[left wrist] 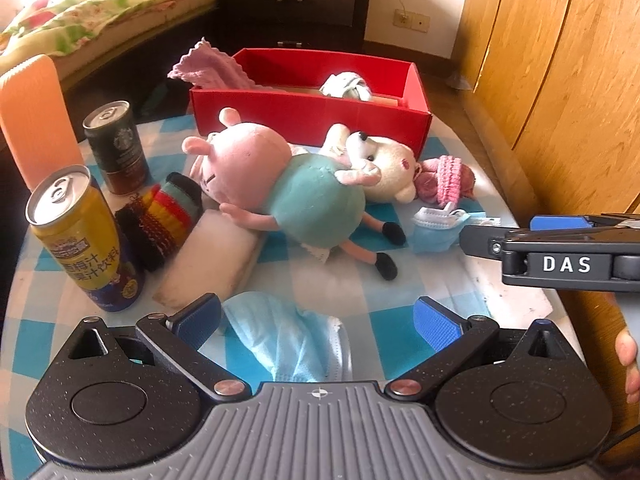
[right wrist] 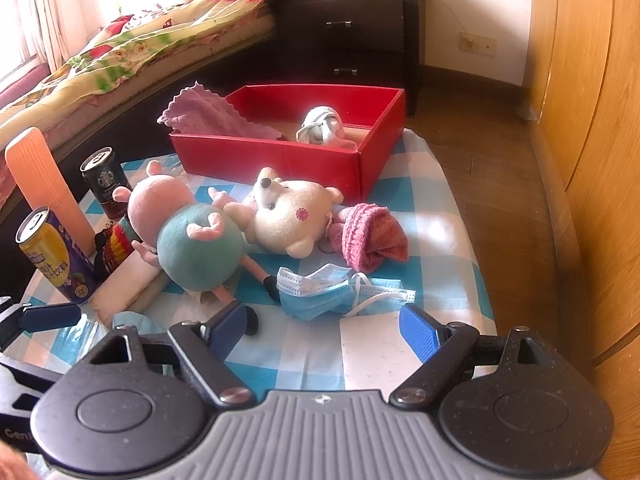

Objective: Organize soft objects

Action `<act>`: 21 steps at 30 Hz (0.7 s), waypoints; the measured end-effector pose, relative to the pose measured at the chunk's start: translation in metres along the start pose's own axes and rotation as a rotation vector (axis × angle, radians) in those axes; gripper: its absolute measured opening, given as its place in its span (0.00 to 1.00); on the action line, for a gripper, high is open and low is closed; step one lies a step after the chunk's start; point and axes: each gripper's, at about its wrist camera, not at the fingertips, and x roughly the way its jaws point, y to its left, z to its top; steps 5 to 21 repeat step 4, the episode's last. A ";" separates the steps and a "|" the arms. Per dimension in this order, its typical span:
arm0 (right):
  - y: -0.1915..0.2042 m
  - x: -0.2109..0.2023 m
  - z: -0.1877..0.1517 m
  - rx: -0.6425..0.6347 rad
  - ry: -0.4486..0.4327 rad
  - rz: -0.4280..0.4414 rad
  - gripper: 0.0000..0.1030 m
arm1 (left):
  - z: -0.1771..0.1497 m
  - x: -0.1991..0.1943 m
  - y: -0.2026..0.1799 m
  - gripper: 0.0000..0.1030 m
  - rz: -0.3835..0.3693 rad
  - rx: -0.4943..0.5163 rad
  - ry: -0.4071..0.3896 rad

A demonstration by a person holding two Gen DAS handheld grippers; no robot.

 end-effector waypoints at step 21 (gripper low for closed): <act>0.000 0.000 0.000 -0.002 -0.001 -0.001 0.61 | 0.000 -0.001 0.002 0.95 0.023 -0.002 -0.009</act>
